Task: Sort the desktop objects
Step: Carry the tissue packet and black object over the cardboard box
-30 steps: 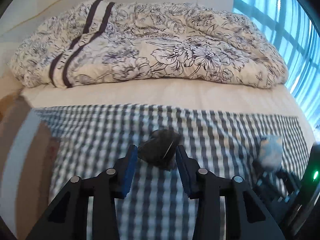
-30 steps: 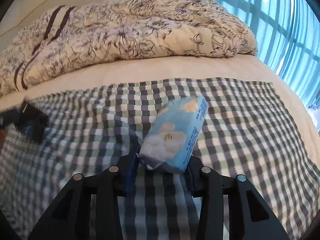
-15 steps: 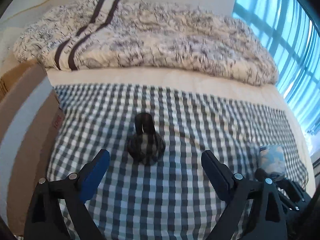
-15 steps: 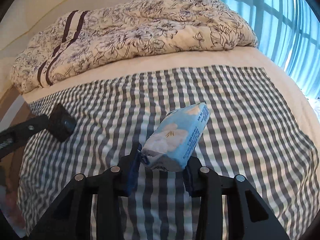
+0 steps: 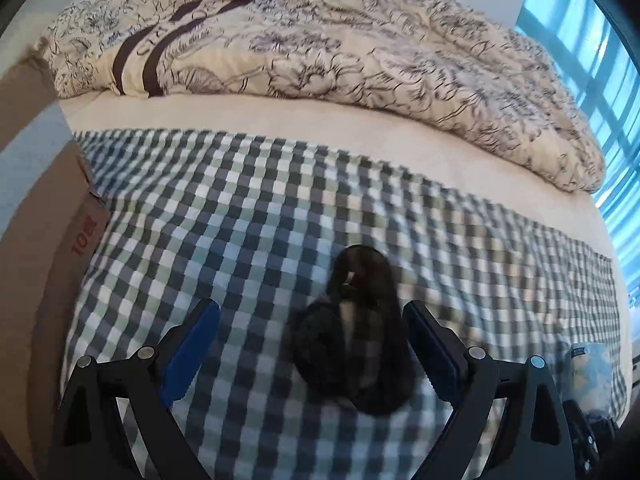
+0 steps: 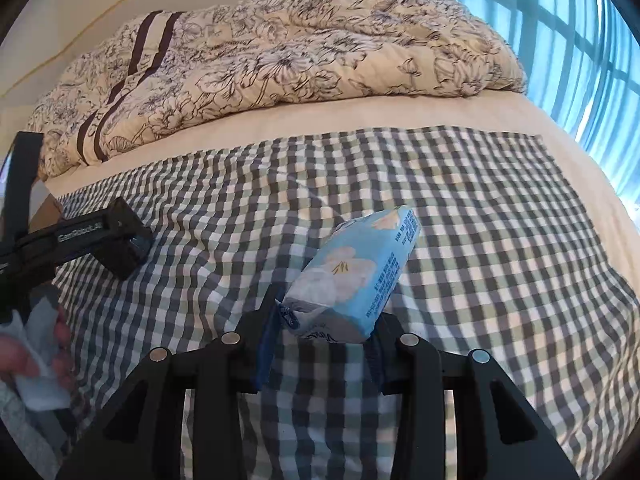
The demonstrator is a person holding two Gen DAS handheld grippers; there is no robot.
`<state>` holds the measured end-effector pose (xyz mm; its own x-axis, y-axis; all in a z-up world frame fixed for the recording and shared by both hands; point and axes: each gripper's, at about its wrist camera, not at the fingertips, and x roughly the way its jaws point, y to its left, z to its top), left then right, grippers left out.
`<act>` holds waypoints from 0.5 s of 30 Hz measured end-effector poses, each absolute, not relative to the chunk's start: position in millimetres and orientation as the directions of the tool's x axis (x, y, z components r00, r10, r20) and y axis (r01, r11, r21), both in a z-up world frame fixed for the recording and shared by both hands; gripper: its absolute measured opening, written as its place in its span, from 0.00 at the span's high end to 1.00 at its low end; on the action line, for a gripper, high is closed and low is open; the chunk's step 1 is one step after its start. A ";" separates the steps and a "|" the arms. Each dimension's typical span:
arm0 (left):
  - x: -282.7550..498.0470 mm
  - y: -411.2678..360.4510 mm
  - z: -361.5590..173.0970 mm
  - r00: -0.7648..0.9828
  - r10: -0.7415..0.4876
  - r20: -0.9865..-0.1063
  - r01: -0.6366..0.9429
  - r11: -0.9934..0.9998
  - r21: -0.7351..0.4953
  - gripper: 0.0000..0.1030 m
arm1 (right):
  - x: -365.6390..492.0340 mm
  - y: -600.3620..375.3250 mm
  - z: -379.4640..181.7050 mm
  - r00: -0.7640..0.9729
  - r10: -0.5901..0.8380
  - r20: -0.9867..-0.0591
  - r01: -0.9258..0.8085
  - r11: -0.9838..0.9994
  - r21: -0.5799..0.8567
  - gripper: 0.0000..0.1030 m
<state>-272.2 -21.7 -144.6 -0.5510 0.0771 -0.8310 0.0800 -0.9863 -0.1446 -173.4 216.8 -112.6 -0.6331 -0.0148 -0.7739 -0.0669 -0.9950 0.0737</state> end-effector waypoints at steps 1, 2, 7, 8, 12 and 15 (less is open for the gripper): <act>-273.3 -23.0 -146.8 -0.545 0.093 -0.833 0.078 -0.984 -0.161 0.09 | -175.5 214.5 -113.7 -0.631 -0.015 -0.776 -0.062 -0.996 0.070 0.64; -273.4 -24.2 -148.6 -0.543 0.107 -0.833 0.076 -0.982 -0.175 0.12 | -177.8 211.7 -114.6 -0.628 -0.018 -0.778 -0.055 -0.996 0.067 0.64; -265.9 -18.7 -141.5 -0.548 0.137 -0.825 0.023 -0.984 -0.179 0.44 | -181.9 204.3 -110.3 -0.635 -0.022 -0.773 -0.036 -0.998 0.058 0.64; -263.2 -18.6 -139.0 -0.553 0.143 -0.821 0.018 -0.983 -0.183 0.44 | -181.7 202.7 -107.4 -0.638 -0.026 -0.769 -0.032 -0.998 0.059 0.64; -245.3 -23.9 -123.9 -0.564 0.127 -0.816 0.037 -0.983 -0.179 0.44 | -176.1 195.5 -94.5 -0.655 -0.045 -0.754 -0.008 -0.998 0.066 0.64; -223.1 -28.1 -108.0 -0.584 0.119 -0.803 0.038 -0.984 -0.174 0.44 | -169.5 188.3 -81.1 -0.663 -0.060 -0.746 0.014 -0.998 0.068 0.64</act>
